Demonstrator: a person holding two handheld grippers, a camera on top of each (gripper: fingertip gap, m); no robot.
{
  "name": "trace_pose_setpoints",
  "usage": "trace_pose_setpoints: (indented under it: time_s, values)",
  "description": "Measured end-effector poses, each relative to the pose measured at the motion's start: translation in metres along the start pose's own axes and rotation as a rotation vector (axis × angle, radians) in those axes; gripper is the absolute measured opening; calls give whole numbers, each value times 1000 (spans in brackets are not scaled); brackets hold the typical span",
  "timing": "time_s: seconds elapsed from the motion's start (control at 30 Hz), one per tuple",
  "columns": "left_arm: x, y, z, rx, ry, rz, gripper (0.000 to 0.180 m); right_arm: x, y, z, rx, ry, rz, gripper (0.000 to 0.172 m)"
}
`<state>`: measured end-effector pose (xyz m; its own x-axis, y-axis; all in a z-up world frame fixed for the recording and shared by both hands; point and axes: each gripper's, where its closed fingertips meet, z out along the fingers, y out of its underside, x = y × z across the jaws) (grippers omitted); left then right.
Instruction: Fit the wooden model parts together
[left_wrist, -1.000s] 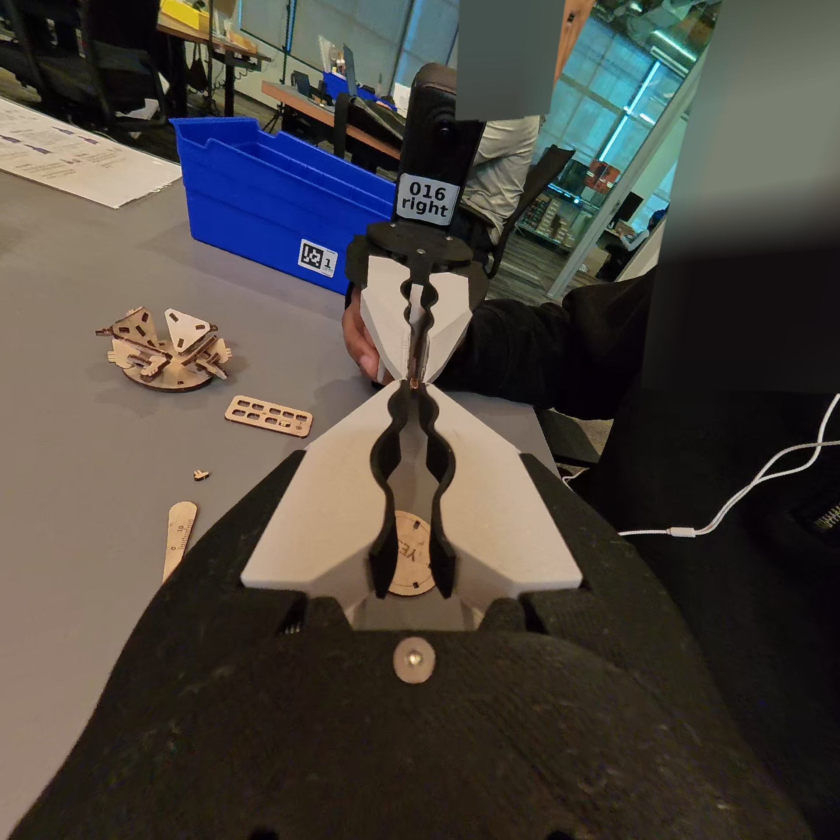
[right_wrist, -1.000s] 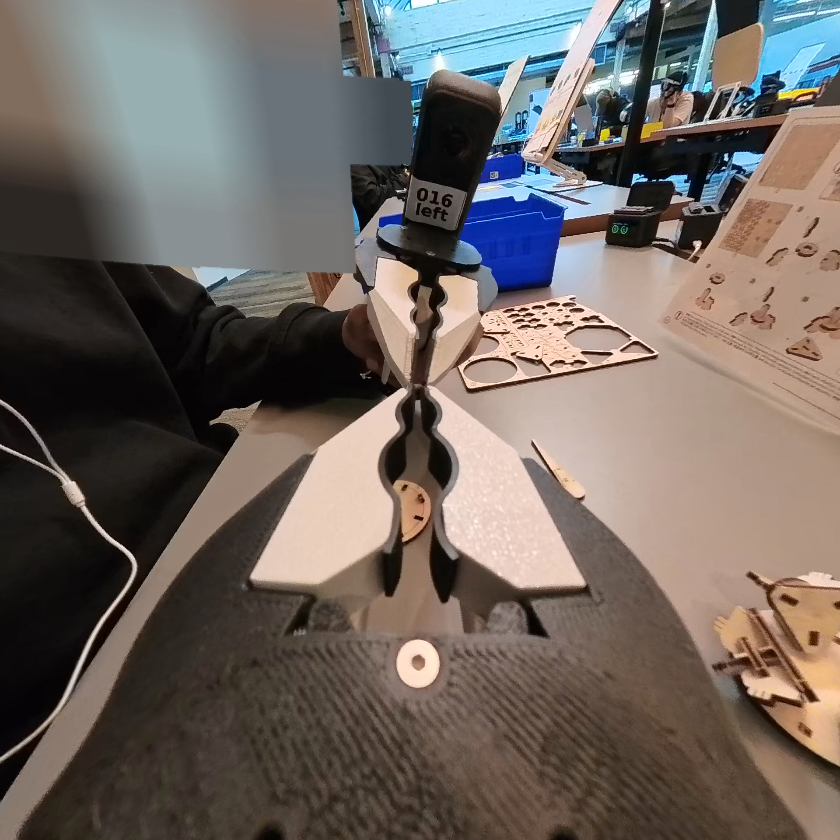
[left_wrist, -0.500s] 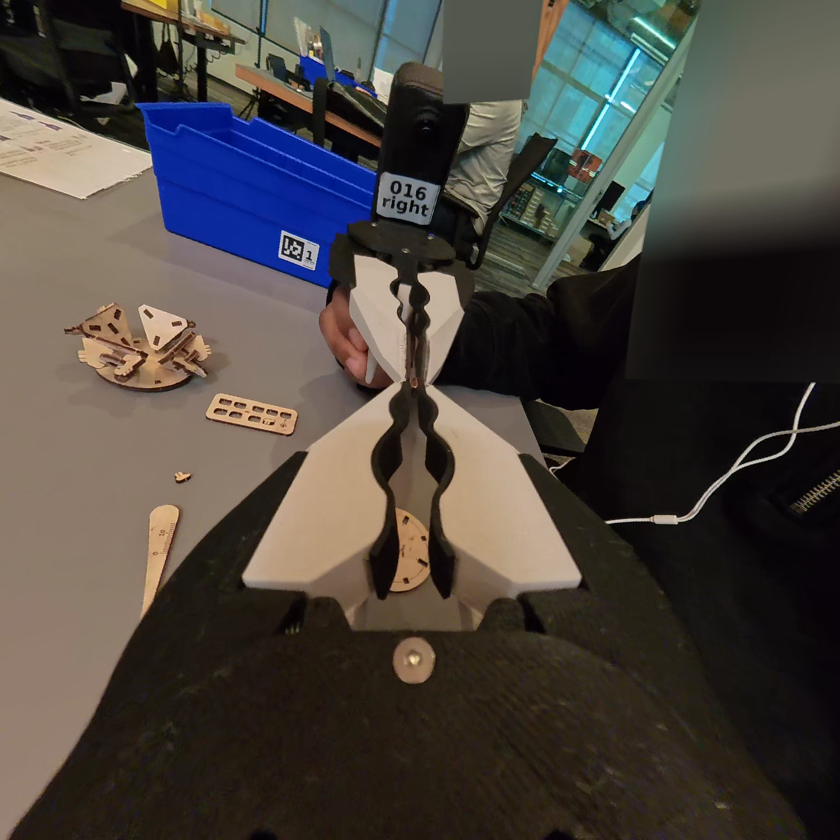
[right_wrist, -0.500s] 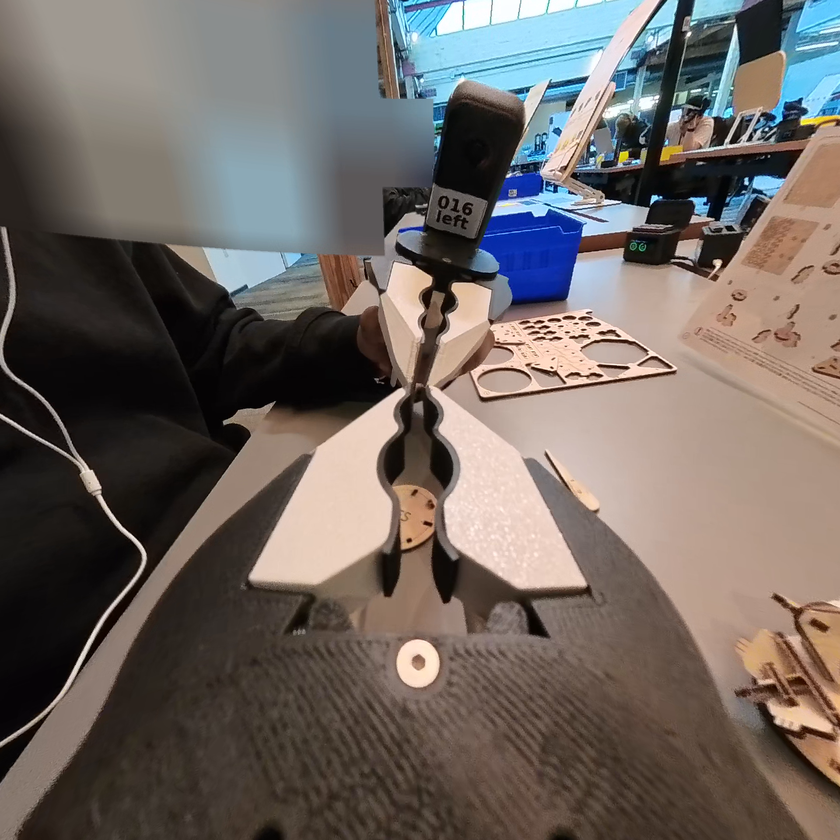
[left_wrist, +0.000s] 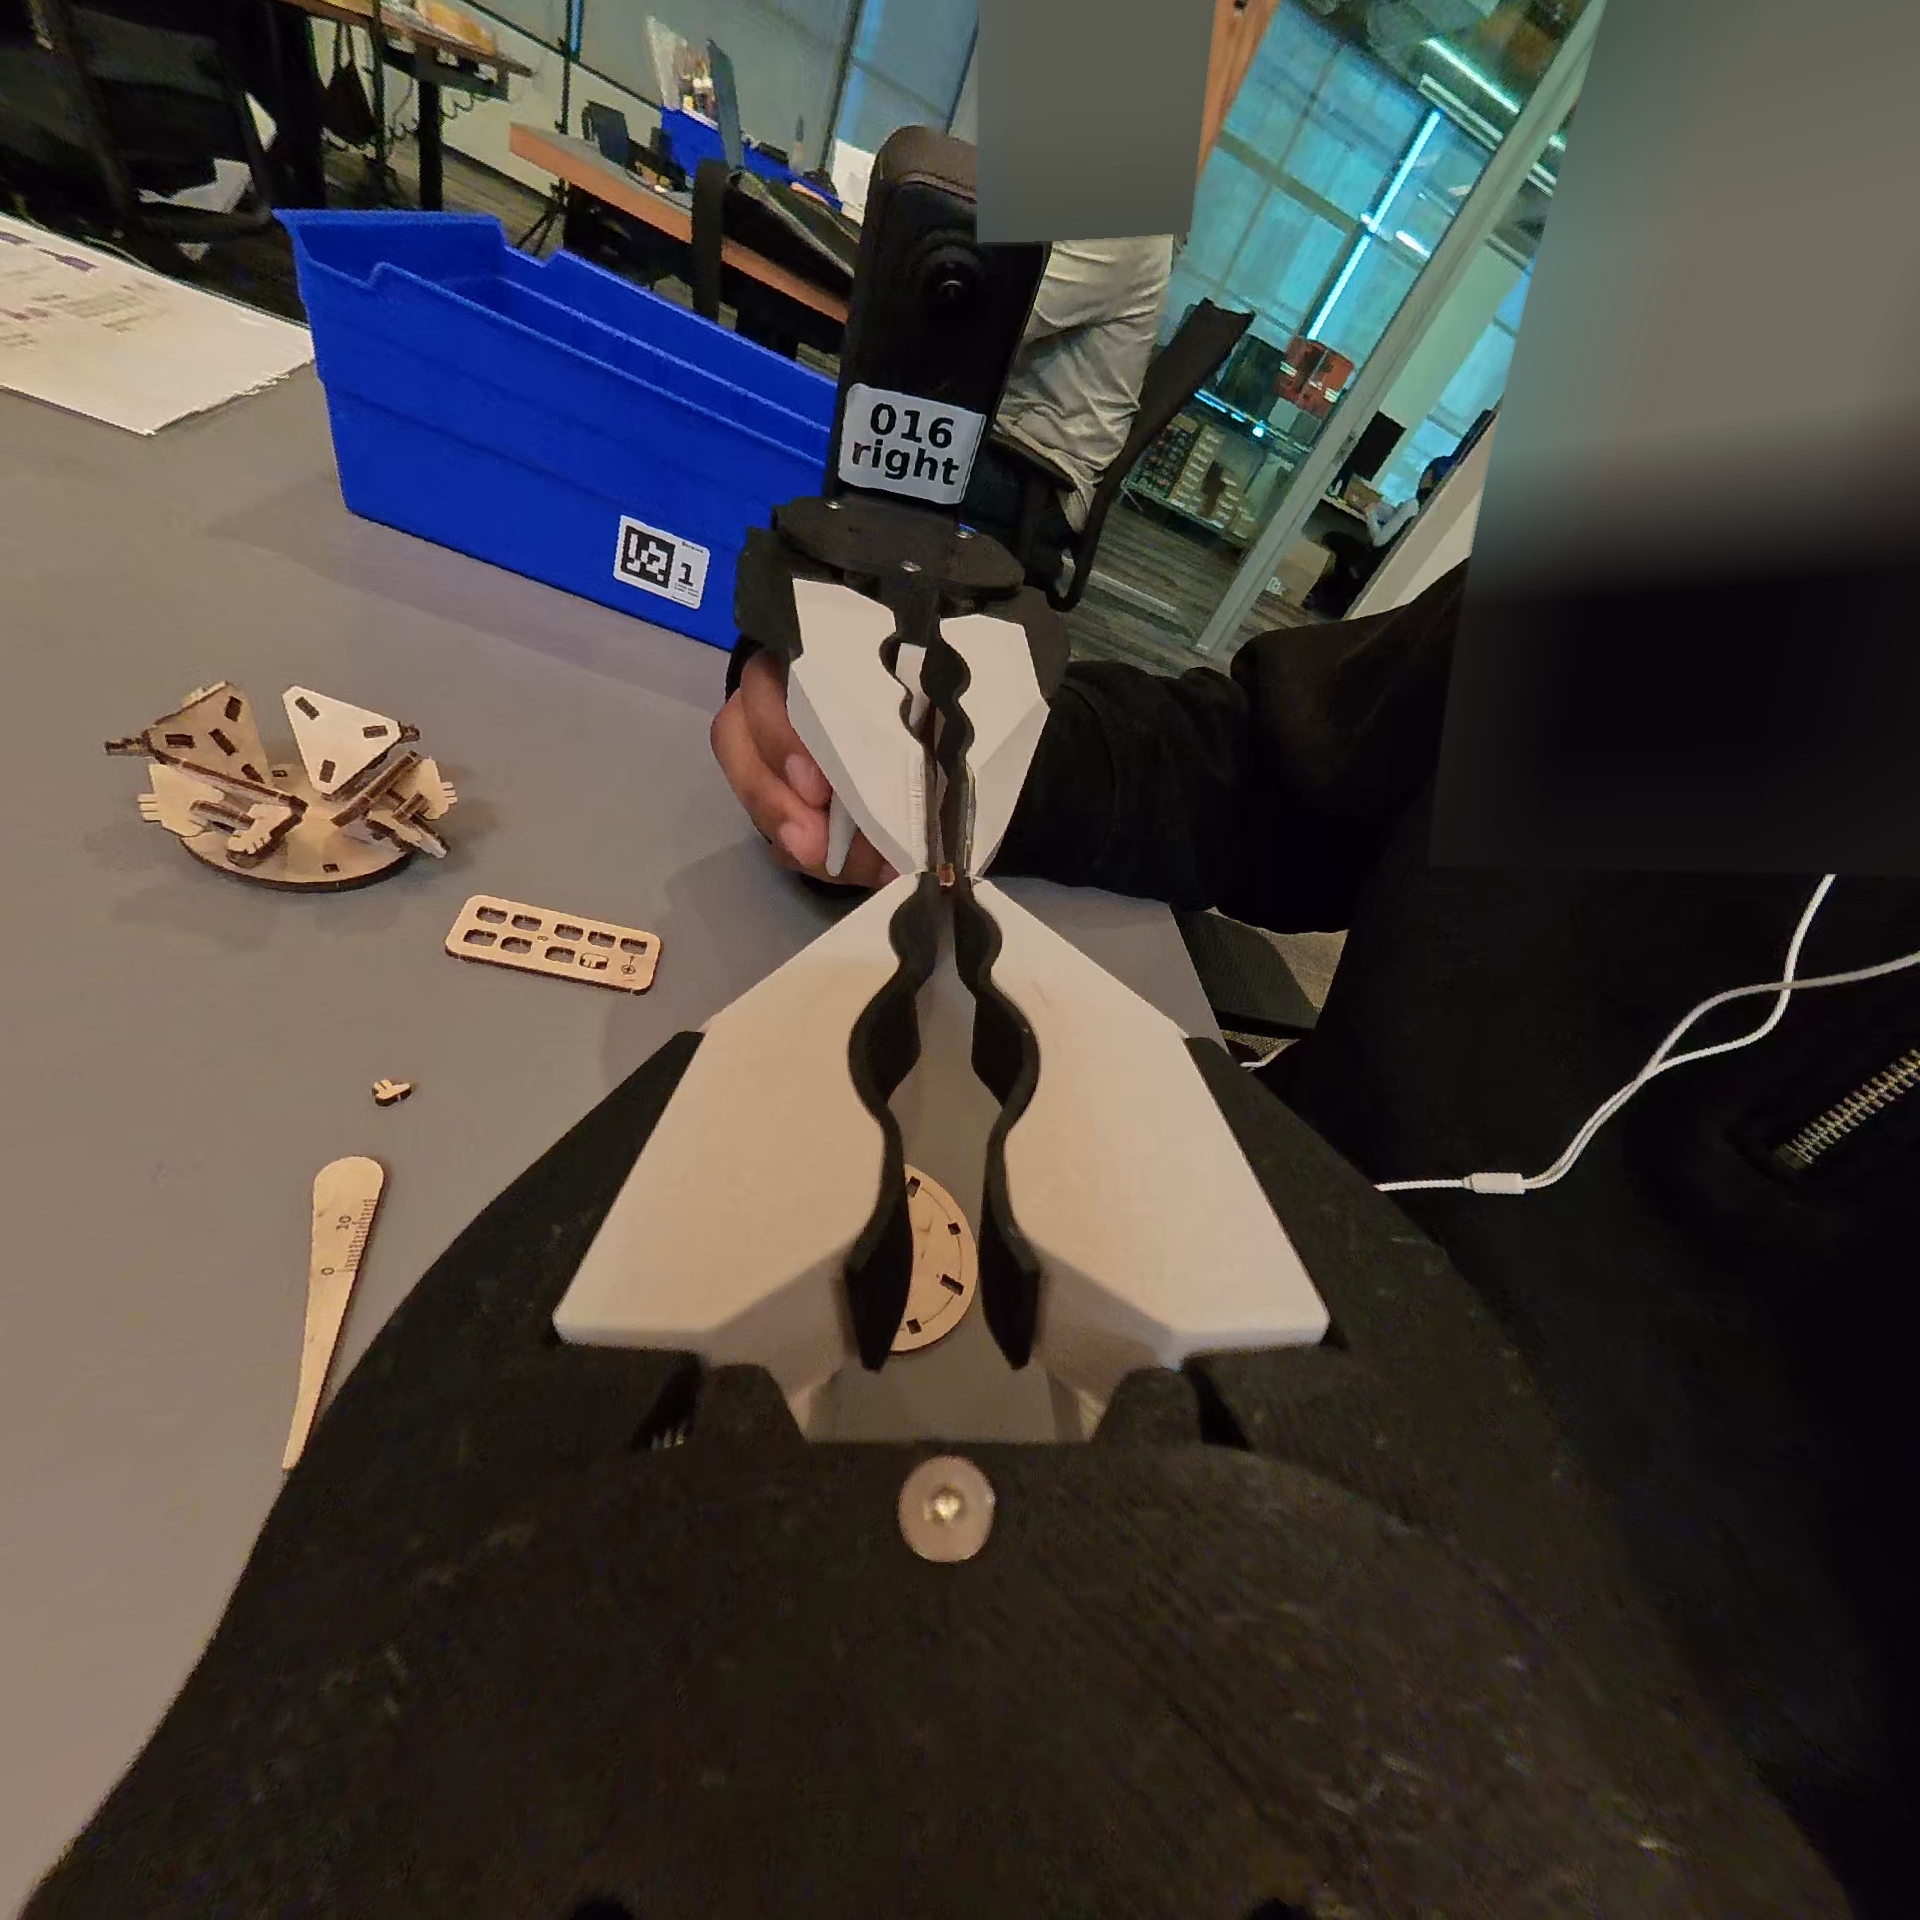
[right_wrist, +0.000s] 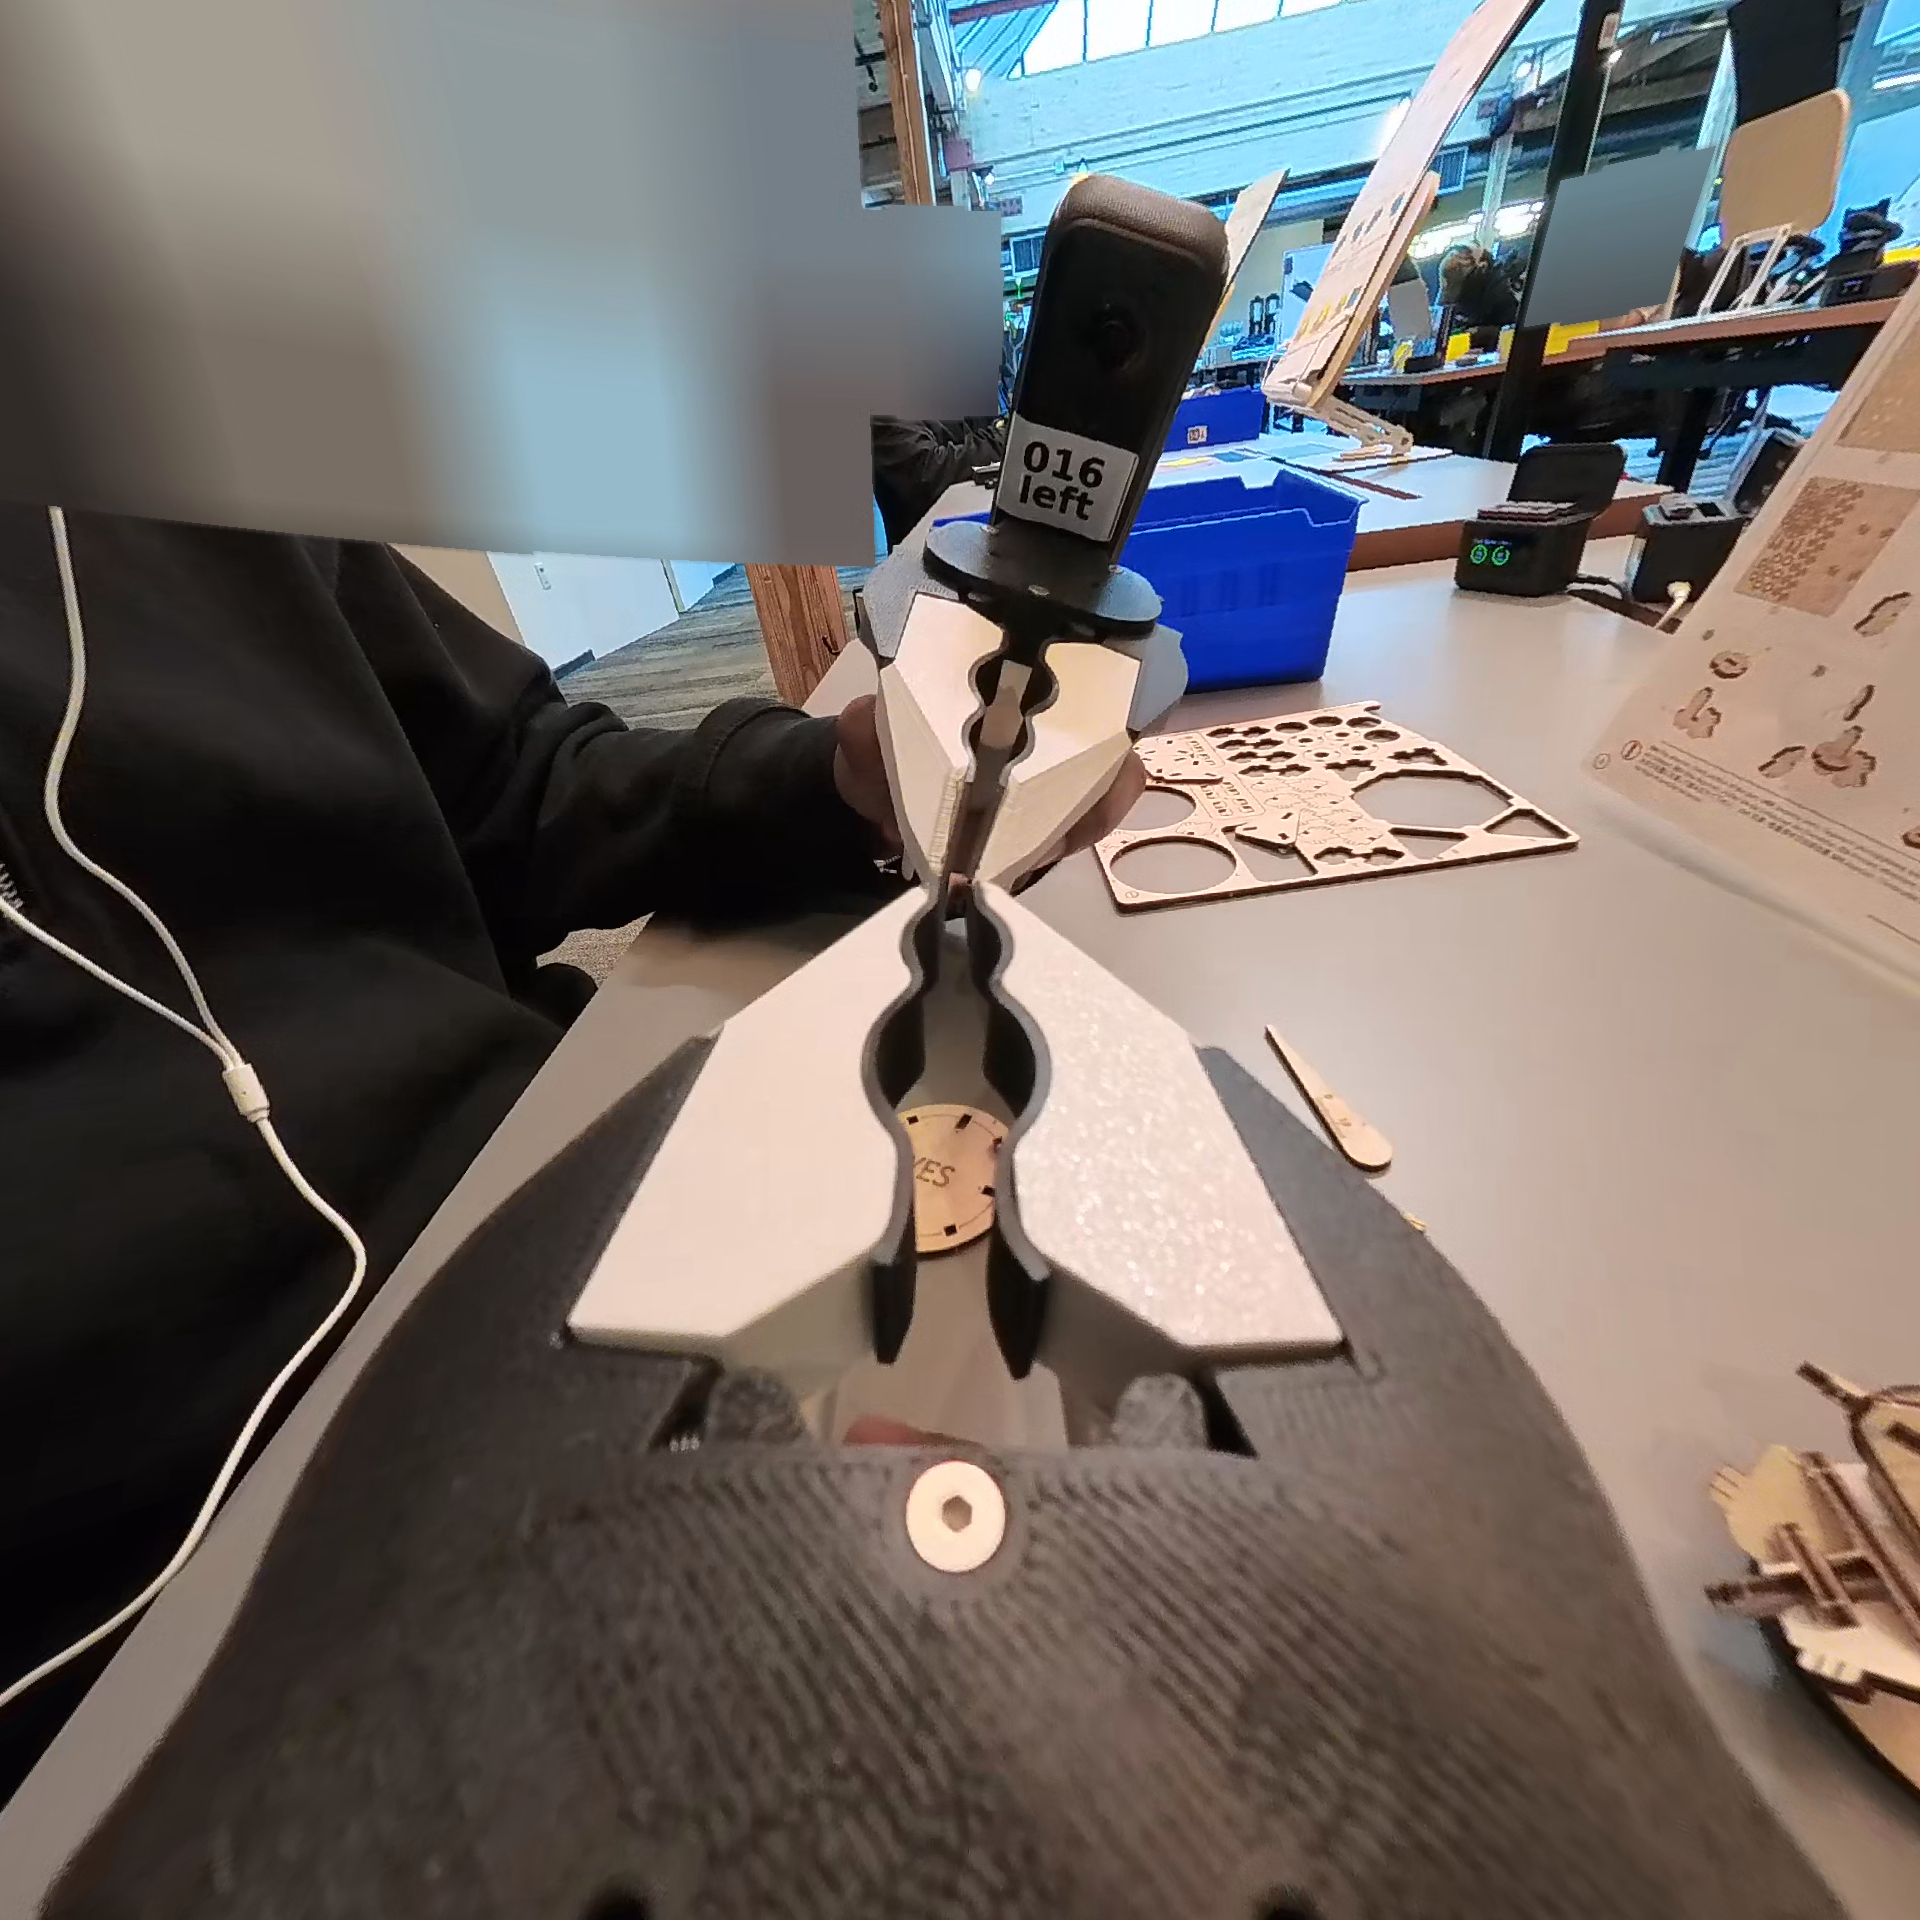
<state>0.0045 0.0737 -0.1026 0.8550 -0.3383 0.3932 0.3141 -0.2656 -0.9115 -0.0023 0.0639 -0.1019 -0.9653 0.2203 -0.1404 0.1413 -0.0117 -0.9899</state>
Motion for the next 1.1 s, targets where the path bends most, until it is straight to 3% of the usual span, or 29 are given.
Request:
trace_pose_setpoints:
  time_s: [0.57, 0.87, 1.1]
  values:
    - [-5, -3, -1, 21, -22, -11, 0, 5, -6, -2, -10, 15, 95, 0]
    - [-13, -5, -6, 32, -80, 1, 11, 18, -22, -15, 47, 84, 174, 0]
    - [-27, 10, -9, -74, -206, 66, 18, 24, -12, -13, -13, 99, 254, 0]
